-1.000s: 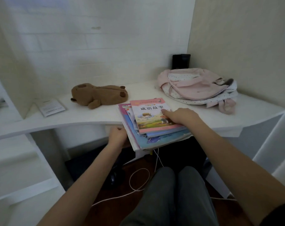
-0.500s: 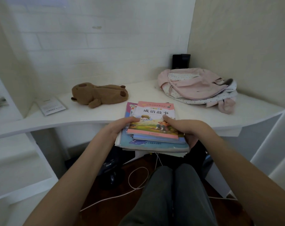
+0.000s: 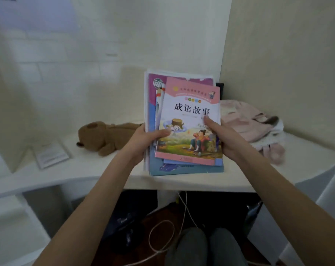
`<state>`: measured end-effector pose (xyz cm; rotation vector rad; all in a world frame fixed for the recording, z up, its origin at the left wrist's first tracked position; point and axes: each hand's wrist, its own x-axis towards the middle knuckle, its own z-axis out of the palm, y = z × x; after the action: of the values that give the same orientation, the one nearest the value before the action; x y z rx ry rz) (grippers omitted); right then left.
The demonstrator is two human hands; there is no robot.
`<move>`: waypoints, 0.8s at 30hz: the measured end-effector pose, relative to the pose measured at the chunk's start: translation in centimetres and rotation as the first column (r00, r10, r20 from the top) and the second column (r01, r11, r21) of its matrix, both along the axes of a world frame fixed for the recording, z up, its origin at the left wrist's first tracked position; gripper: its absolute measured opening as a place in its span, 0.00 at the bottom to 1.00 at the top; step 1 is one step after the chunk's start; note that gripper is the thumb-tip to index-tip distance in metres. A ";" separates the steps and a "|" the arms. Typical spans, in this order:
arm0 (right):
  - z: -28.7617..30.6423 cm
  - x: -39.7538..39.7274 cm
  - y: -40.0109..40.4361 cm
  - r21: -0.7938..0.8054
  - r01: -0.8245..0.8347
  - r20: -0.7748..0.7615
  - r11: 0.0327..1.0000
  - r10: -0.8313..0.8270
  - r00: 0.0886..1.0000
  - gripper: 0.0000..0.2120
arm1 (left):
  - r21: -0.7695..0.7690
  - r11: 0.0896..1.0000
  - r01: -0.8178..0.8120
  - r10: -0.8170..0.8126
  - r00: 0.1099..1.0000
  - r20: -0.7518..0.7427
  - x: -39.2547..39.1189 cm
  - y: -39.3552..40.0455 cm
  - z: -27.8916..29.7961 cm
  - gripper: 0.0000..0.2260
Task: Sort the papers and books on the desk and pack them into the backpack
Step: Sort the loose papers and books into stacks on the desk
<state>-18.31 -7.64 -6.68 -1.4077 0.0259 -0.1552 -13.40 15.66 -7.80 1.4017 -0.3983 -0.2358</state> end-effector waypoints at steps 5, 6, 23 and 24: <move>1.0 3.9 -2.8 -0.114 -0.014 0.116 0.993 0.028 0.993 0.34 | 0.048 0.996 -0.078 0.069 0.985 0.158 5.2 -2.2 -0.1 0.20; 0.5 4.4 -3.4 -0.189 -0.010 0.126 0.982 0.034 0.991 0.34 | 0.078 0.993 -0.093 0.079 0.982 0.171 6.1 -2.4 -0.9 0.19; -1.9 9.1 -3.8 -0.307 0.171 0.242 0.936 -0.097 0.966 0.27 | 0.054 0.978 -0.201 0.178 0.943 0.283 8.4 -5.9 -1.2 0.29; -2.5 9.1 -3.7 -0.306 0.198 0.233 0.931 -0.129 0.964 0.32 | 0.050 0.977 -0.208 0.189 0.948 0.257 8.4 -5.8 -1.3 0.28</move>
<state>-9.24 -11.36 -9.19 -1.7148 -0.0597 -0.4653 -4.96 9.83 -9.13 1.5414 -0.4559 0.0943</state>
